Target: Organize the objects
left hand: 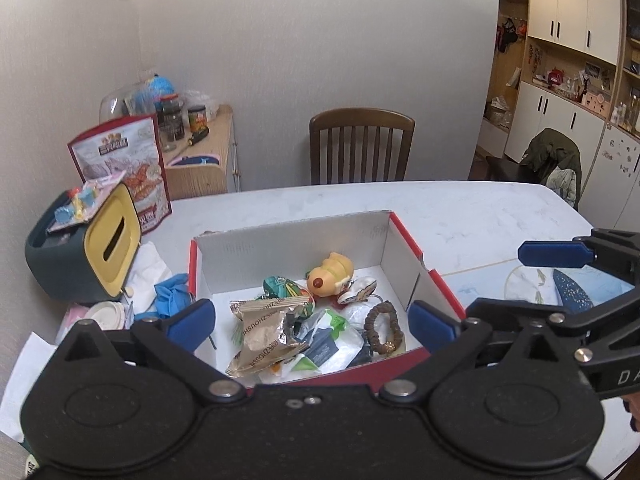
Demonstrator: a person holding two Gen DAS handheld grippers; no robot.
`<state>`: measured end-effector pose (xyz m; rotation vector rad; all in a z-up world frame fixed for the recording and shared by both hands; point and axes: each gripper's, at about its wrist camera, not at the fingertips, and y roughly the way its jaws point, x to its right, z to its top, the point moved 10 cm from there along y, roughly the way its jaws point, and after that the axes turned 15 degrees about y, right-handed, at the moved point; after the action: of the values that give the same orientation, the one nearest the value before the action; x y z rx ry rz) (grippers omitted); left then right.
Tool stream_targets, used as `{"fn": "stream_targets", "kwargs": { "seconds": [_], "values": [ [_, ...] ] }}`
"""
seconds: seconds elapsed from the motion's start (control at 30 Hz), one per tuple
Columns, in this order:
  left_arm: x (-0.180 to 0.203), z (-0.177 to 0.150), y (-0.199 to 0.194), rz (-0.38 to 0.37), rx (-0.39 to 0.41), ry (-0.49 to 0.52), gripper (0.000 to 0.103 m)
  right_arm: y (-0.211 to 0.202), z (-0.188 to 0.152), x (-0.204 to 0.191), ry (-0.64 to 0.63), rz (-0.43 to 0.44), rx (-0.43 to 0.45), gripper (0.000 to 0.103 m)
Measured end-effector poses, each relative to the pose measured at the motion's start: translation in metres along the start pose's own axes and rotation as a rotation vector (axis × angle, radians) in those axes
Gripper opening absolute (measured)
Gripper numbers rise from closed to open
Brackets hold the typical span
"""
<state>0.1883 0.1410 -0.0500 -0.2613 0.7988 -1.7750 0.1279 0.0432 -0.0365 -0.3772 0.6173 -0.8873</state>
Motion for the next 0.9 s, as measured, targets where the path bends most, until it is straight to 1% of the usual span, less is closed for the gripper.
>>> {"fn": "stream_targets", "kwargs": {
  "seconds": [0.1,0.3,0.4,0.7,0.9],
  "values": [
    [0.004,0.001,-0.006,0.009,0.012,0.010,0.103,-0.008,-0.001,0.002,0.014,-0.005,0.016,0.092],
    [0.006,-0.001,-0.011,0.016,0.009,0.000,0.103,-0.024,0.002,0.004,0.054,-0.013,0.074,0.097],
    [0.007,-0.004,-0.013,0.023,0.004,-0.004,0.103,-0.031,0.000,0.004,0.068,-0.013,0.094,0.101],
    [0.005,-0.007,-0.015,0.034,-0.005,-0.031,0.103,-0.040,-0.013,0.001,0.106,-0.024,0.096,0.102],
    [0.004,-0.005,-0.016,0.046,0.001,-0.031,0.103,-0.042,-0.016,0.005,0.120,-0.057,0.104,0.102]
  ]
}}
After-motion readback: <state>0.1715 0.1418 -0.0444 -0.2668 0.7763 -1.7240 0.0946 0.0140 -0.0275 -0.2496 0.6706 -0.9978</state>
